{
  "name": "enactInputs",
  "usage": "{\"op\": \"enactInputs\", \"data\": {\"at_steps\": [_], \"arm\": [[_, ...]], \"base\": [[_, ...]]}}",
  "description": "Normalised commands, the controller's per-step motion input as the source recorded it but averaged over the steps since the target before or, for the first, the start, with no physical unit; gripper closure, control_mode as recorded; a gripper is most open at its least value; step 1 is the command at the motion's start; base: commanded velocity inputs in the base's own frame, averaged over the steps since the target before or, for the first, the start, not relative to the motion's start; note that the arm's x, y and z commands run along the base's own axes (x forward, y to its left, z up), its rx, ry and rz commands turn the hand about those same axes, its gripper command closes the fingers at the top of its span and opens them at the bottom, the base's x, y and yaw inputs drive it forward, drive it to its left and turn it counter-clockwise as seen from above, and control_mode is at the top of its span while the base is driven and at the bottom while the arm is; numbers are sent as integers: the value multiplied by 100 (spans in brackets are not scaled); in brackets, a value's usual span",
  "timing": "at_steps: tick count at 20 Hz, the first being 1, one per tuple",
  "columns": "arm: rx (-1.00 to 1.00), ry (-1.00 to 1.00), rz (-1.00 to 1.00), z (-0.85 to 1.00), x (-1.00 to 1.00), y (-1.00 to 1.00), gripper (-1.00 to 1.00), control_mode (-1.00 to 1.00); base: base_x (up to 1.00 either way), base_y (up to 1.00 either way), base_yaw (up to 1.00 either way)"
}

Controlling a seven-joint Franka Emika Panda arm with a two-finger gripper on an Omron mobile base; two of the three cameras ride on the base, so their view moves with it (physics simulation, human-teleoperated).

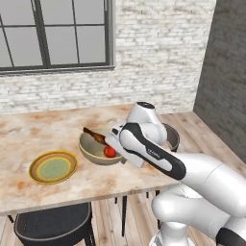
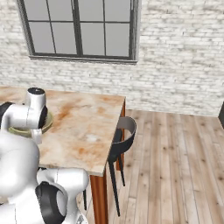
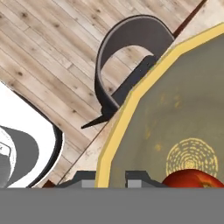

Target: Pick the chicken drumstick and tomato from their plates and place them in the bowl. Then put the bowl in the fridge.

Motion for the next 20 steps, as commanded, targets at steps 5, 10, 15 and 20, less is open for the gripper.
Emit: {"op": "enactInputs", "data": {"at_steps": [5,10,15,20], "arm": [[-24,0,34,0,-12,-3,100,-100],[-6,0,0,0,-5,0,100,-100],[8,-3,-17,-2,-8,-2,100,-100],[8,-22,-18,0,-7,0,100,-100]], "base": [[0,0,0],[0,0,0],[0,0,0],[0,0,0]]}}
